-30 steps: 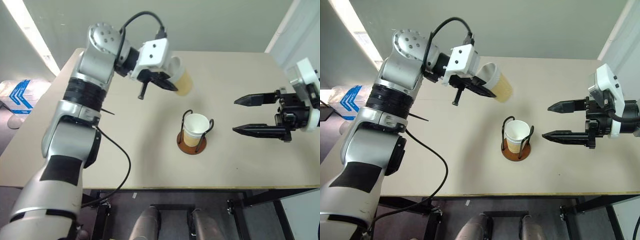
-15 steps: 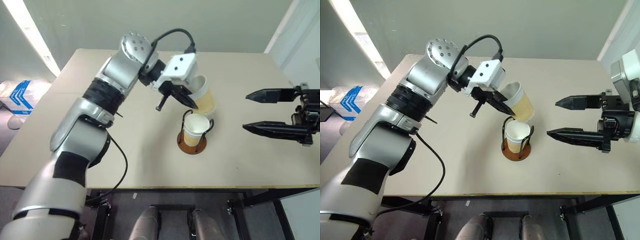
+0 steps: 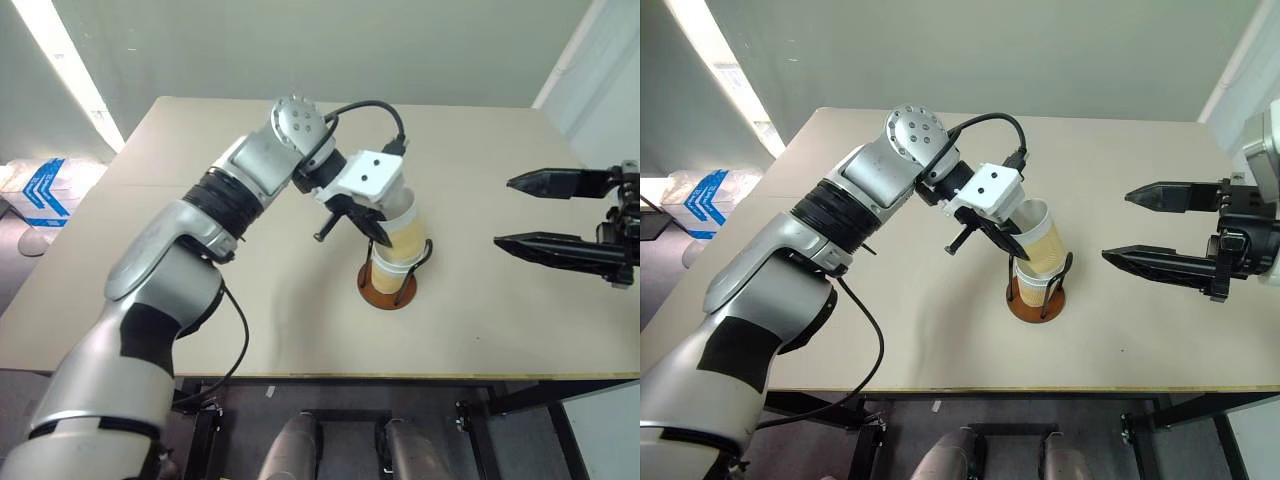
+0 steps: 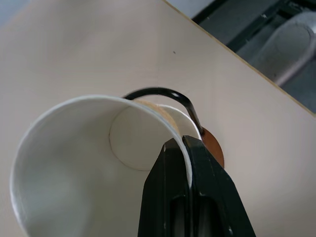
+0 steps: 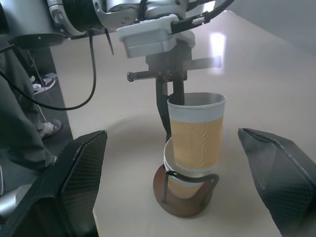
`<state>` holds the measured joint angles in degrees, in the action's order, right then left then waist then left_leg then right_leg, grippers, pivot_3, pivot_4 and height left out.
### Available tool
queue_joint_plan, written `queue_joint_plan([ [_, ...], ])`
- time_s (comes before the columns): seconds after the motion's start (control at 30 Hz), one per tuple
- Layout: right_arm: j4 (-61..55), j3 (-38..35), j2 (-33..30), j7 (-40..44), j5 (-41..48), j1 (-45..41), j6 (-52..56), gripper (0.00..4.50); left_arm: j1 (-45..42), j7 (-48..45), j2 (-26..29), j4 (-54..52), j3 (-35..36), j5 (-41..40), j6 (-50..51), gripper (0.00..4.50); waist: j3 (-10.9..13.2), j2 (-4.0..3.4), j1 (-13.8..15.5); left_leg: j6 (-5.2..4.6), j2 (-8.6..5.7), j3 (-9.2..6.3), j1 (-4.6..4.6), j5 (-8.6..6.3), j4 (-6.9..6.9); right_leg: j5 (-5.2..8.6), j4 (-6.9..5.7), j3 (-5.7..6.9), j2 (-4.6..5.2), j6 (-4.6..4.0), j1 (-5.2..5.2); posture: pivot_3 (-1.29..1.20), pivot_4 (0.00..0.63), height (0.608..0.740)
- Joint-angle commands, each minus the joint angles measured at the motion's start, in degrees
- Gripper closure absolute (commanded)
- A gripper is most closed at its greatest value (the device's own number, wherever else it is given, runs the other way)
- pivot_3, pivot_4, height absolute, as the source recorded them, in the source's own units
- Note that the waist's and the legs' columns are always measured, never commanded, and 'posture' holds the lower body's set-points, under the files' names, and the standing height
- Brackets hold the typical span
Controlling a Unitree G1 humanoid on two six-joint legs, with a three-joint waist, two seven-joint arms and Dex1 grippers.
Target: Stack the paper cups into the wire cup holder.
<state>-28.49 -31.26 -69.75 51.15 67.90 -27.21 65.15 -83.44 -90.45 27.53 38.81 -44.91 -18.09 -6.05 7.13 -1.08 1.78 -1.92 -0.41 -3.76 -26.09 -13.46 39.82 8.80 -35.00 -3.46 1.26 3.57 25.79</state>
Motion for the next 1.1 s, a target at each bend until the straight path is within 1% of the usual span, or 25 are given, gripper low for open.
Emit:
queue_joint_plan([
  [0.03, -1.0, -2.7, -0.3, -1.0, 0.9, 0.3, -1.7, 0.01, -1.2, -2.0, 0.2, -0.3, 0.2, 1.3, -2.4, 4.50, 0.0, 0.00, 0.0, -0.02, 0.00, 0.00, 0.01, -0.02, 0.03, 0.00, 0.00, 0.00, 0.00, 0.01, -0.02, 0.00, 0.150, 0.740],
  [0.13, -0.6, -2.3, -0.5, -0.9, 1.0, 0.7, -2.4, 0.00, -2.2, -2.0, -1.3, 1.2, 2.1, 2.3, -2.5, 3.94, 0.0, -0.01, 0.1, -0.09, 0.00, -0.01, 0.01, -0.10, 0.16, 0.04, 0.01, 0.01, 0.00, 0.06, -0.10, 0.00, 0.150, 0.740],
  [0.2, -0.3, -2.0, -0.7, -0.7, 1.0, 0.8, -2.8, 0.00, -3.5, -2.0, -2.4, 2.3, 4.2, 2.0, -1.1, 3.35, 0.0, 0.00, 0.1, -0.12, -0.02, -0.01, 0.00, -0.14, 0.22, 0.04, 0.03, 0.00, 0.01, 0.06, -0.14, 0.00, 0.150, 0.740],
  [0.23, -0.2, -1.9, -0.8, -0.5, 0.9, 0.9, -2.9, 0.00, -4.0, -2.0, -2.8, 2.7, 5.2, 2.0, -0.7, 2.98, 0.0, 0.00, 0.1, -0.15, -0.03, -0.01, -0.01, -0.16, 0.24, 0.04, 0.05, 0.00, 0.02, 0.07, -0.15, 0.00, 0.150, 0.740],
  [0.33, 0.7, -1.1, -1.1, 0.1, 0.1, 0.9, -3.8, 0.00, -6.7, -2.0, -4.9, 4.9, 11.2, 0.7, 2.7, 1.94, 0.0, 0.00, 0.2, -0.17, -0.05, 0.00, -0.05, -0.20, 0.25, 0.06, 0.07, 0.00, 0.03, 0.09, -0.14, 0.00, 0.150, 0.740],
  [0.37, 1.0, -0.9, -1.1, 0.3, -0.2, 1.0, -4.2, 0.00, -7.3, -2.0, -5.4, 5.1, 12.8, -0.1, 4.3, 1.53, 0.0, 0.00, 0.2, -0.19, -0.05, 0.00, -0.06, -0.22, 0.23, 0.07, 0.09, 0.00, 0.03, 0.10, -0.13, 0.00, 0.150, 0.740],
  [0.5, 2.2, 0.5, -1.0, 0.6, -1.2, 0.7, -5.5, 0.00, -7.9, -2.0, -6.2, 3.5, 18.6, -3.7, 12.1, 0.22, 0.0, -0.06, 0.1, -0.18, -0.05, 0.02, -0.01, -0.38, 0.23, 0.22, 0.07, -0.02, 0.03, 0.18, -0.15, 0.00, 0.150, 0.740],
  [0.53, 2.5, 0.8, -0.9, 0.7, -1.4, 0.6, -5.8, 0.00, -7.5, -2.0, -5.9, 2.4, 19.0, -4.4, 13.8, 0.04, 0.0, -0.06, 0.1, -0.17, -0.04, 0.03, 0.00, -0.40, 0.22, 0.24, 0.07, -0.02, 0.03, 0.21, -0.15, 0.00, 0.150, 0.740],
  [0.73, 3.3, 2.2, -0.9, 0.7, -1.7, -0.1, -6.9, 0.00, -2.4, -2.0, -1.0, -4.1, 14.8, -4.2, 15.6, 0.04, 0.0, -0.11, 0.1, -0.12, -0.02, 0.05, 0.06, -0.40, 0.23, 0.28, 0.04, -0.05, 0.01, 0.27, -0.13, 0.00, 0.150, 0.740],
  [0.8, 3.3, 2.1, -0.9, 0.5, -1.8, 0.0, -7.0, 0.00, -1.8, -2.0, -0.6, -4.2, 14.4, -3.6, 14.9, 0.04, 0.0, -0.10, 0.3, -0.12, -0.01, 0.05, 0.05, -0.39, 0.24, 0.28, 0.03, -0.04, 0.01, 0.27, -0.13, 0.00, 0.150, 0.740],
  [0.93, 3.1, 2.2, 0.1, -1.8, -1.7, -0.8, -7.4, 0.00, -1.0, -2.0, -1.5, -3.4, 19.2, -2.9, 16.8, 0.04, 0.0, -0.10, 0.6, -0.18, -0.03, 0.04, 0.02, -0.42, 0.30, 0.26, 0.07, -0.04, 0.05, 0.28, -0.20, 0.00, 0.150, 0.740],
  [1.03, 3.2, 2.9, 1.9, -3.2, -3.6, -0.5, -9.0, 0.00, 1.6, 1.8, -0.3, -5.2, 24.0, -3.2, 19.3, 0.04, 0.0, -0.10, 0.4, -0.20, -0.04, 0.07, 0.08, -0.43, 0.31, 0.26, 0.08, -0.04, 0.04, 0.28, -0.21, 0.00, 0.150, 0.740],
  [1.1, 3.1, 3.7, 2.9, -2.8, -5.0, 1.4, -9.7, 0.00, 4.8, 4.1, 2.3, -8.2, 27.5, -3.6, 22.4, 0.04, 0.0, -0.10, 0.2, -0.18, -0.03, 0.08, 0.12, -0.42, 0.27, 0.26, 0.04, -0.04, 0.03, 0.28, -0.19, 0.00, 0.150, 0.740],
])
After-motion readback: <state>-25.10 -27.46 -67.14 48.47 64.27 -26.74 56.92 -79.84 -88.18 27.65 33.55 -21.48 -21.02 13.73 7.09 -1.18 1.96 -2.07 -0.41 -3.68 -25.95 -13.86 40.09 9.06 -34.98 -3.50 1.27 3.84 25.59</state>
